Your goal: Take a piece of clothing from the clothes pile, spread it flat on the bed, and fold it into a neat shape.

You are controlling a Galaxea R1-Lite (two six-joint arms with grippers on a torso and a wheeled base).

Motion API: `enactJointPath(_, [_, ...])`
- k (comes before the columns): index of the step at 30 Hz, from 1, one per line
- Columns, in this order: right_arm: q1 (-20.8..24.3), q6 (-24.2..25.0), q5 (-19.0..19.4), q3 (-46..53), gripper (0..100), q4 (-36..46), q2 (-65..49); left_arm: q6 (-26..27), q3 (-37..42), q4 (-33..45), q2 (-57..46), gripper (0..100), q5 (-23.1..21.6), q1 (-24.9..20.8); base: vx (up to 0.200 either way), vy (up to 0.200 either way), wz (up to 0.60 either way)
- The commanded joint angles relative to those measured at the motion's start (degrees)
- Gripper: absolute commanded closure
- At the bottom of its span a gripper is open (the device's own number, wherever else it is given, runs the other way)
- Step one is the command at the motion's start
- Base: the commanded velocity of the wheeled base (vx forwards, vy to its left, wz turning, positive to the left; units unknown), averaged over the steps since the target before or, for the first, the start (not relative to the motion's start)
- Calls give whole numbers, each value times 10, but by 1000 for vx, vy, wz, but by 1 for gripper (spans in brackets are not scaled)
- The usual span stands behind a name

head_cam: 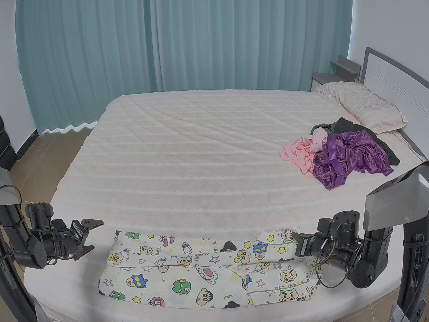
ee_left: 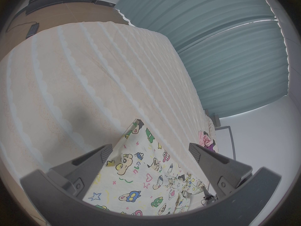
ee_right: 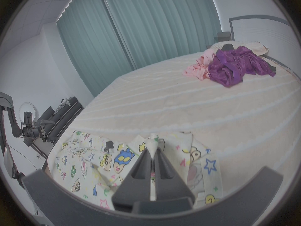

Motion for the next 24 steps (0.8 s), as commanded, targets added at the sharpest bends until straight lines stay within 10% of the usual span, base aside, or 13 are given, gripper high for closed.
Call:
enactJointPath(1, [-2,-9,1,-28,100,-6,-16,0,-1,0,2,0,0,0,0,0,0])
enactJointPath(22, [-36,-16,0,-192,100,186,46,0,-1,0,2,0,-1,-1,0,0,0])
enactJointPath(23, [-39,-16,0,-193,0,192,45,-1,-1,0,2,0,0,-1,0,0,0])
enactJointPath(24, [-40,-16,0,-193,0,196,43,-1,-1,0,2,0,0,-1,0,0,0])
